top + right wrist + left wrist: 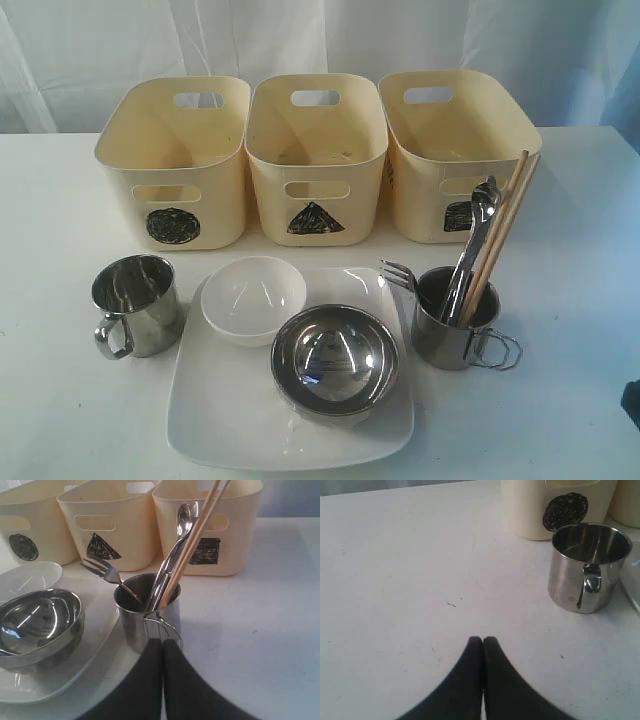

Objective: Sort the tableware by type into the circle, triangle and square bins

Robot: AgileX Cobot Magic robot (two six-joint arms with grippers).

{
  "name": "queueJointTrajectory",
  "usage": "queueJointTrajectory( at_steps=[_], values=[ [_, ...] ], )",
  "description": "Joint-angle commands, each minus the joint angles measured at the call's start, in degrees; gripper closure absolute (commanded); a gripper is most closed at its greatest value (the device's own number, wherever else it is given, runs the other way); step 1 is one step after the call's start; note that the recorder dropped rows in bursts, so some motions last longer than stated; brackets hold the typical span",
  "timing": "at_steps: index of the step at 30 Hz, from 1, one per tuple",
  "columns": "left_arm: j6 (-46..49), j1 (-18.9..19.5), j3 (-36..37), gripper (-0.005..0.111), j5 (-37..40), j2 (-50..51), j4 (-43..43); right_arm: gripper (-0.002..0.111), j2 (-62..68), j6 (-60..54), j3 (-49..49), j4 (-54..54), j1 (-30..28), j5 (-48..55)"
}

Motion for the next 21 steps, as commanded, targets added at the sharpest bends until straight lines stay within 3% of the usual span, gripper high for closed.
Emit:
queueJointTrajectory(
  at_steps=[1, 4, 9, 15, 21],
  values=[
    [-0.2, 0.1, 0.2, 0.107, -0.2, -0.2, -0.2, 0.108, -0.4, -0.5, 0.2, -0.4, 0.2, -1.0],
    [-0.2, 0.1, 0.2, 0.107, -0.2, -0.2, -0.2, 0.108, -0.4, 2.1, 0.2, 0.3, 0.2, -5.7],
    [-0.2, 0.1, 0.2, 0.107, -0.2, -0.2, -0.2, 0.108, -0.4, 16.9, 0.2, 5.0, 0.2, -13.4],
    [-0.2, 0.1, 0.2, 0.107, -0.2, -0.2, -0.2, 0.108, -0.4, 22.2, 0.2, 5.0, 0.2, -21.9],
    [-0.2, 0.1, 0.2, 0.107, -0.2, -0.2, -0.2, 0.108, -0.4, 29.4, 0.2, 5.0, 0.2, -24.1]
  ],
)
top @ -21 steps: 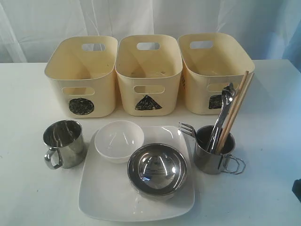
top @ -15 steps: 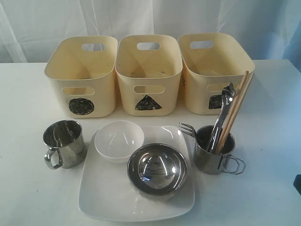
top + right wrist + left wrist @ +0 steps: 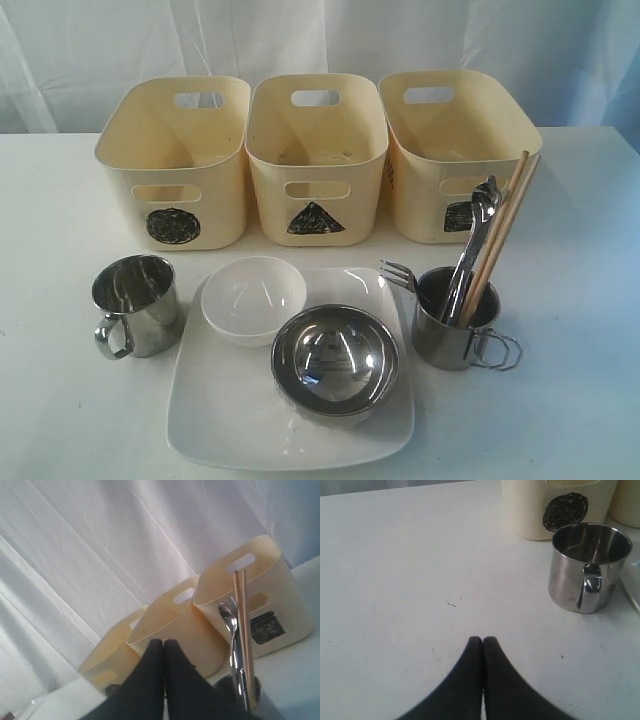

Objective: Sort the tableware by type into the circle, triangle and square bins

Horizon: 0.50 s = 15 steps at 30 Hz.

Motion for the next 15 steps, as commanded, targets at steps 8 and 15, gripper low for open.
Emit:
queueJointTrajectory(
  at_steps=[8, 15],
  values=[
    [-0.2, 0.1, 0.2, 0.107, -0.2, -0.2, -0.2, 0.108, 6.2, 5.3, -2.3, 0.2, 0.2, -1.3],
    [-0.2, 0.1, 0.2, 0.107, -0.2, -0.2, -0.2, 0.108, 25.4, -4.4, -15.2, 0.2, 0.2, -2.4]
  ],
)
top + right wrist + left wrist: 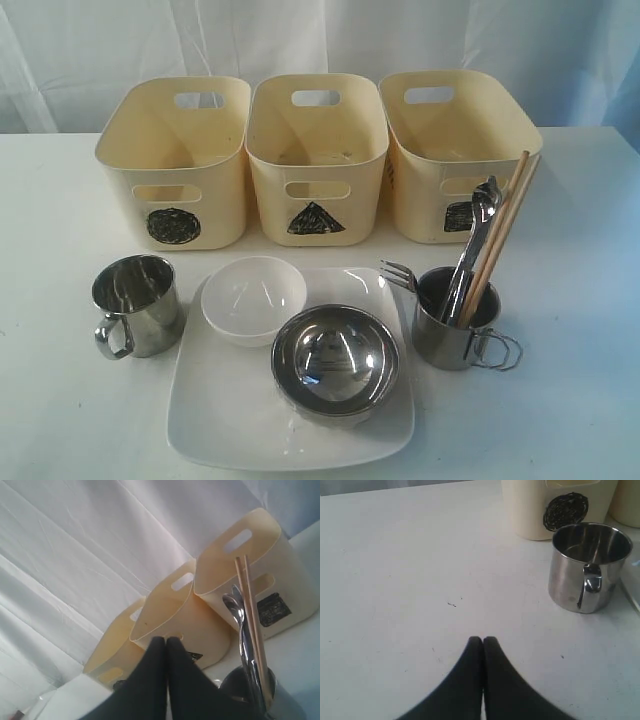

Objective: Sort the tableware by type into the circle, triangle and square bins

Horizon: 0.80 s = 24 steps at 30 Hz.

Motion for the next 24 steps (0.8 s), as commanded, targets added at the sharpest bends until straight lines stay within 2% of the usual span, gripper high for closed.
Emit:
queueJointTrajectory(
  at_steps=[1, 8, 14, 24],
  values=[
    [-0.2, 0.1, 0.2, 0.107, -0.2, -0.2, -0.2, 0.108, 13.0, -9.0, -9.3, -0.2, 0.2, -0.6],
    [-0.2, 0.1, 0.2, 0.107, -0.2, -0.2, -0.2, 0.108, 33.6, -14.6, -23.2, -0.2, 0.2, 4.6],
    [-0.2, 0.1, 0.2, 0.107, -0.2, -0.2, -0.2, 0.108, 39.9, -17.7, -26.8, -0.2, -0.5, 6.6],
    [-0.2, 0.1, 0.2, 0.107, -0.2, -0.2, -0.2, 0.108, 44.8, -23.1, -32.9, -0.2, -9.8, 11.9]
  ],
)
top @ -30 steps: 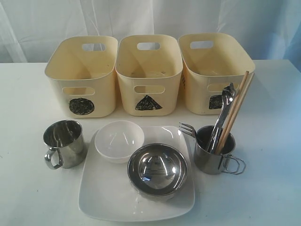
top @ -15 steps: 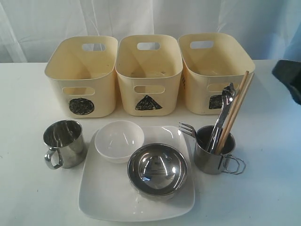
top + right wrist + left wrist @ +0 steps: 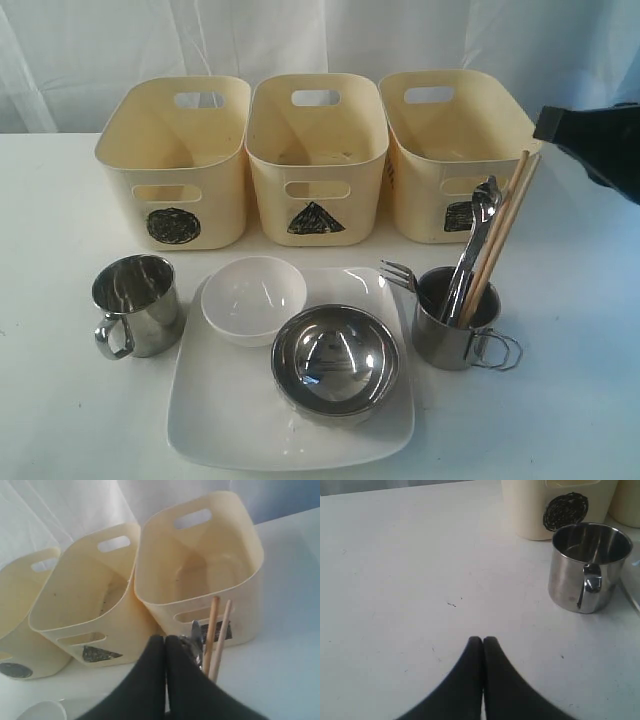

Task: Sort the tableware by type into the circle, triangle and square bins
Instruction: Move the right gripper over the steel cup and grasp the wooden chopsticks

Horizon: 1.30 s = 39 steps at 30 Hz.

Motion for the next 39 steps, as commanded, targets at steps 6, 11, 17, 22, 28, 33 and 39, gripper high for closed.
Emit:
queueJointTrajectory(
  at_steps=[6, 11, 17, 22, 28, 33, 39],
  values=[
    [-0.2, 0.1, 0.2, 0.107, -0.2, -0.2, -0.2, 0.108, 10.5, -12.6, -9.7, 1.5, -8.0, 12.3],
    [-0.2, 0.1, 0.2, 0.107, -0.2, -0.2, -0.2, 0.108, 17.9, -31.6, -12.8, 20.3, -11.2, 22.8],
    [-0.2, 0.1, 0.2, 0.107, -0.2, -0.2, -0.2, 0.108, 24.6, -54.5, -12.7, 50.9, -17.4, 30.8],
    [-0.2, 0.1, 0.2, 0.107, -0.2, -0.2, -0.2, 0.108, 24.2, -54.3, -12.7, 48.4, -22.5, 30.7],
    [-0.2, 0.1, 0.2, 0.107, -0.2, -0.2, -0.2, 0.070, 25.7, -56.7, -12.7, 47.7, -24.1, 27.0],
    [-0.2, 0.1, 0.2, 0.107, -0.2, -0.2, -0.2, 0.068, 29.3, -64.5, -12.7, 55.5, -24.1, 27.0],
    [-0.2, 0.1, 0.2, 0.107, -0.2, -0.2, -0.2, 0.068, 29.7, -72.7, -12.7, 64.9, -24.1, 28.5]
  ],
)
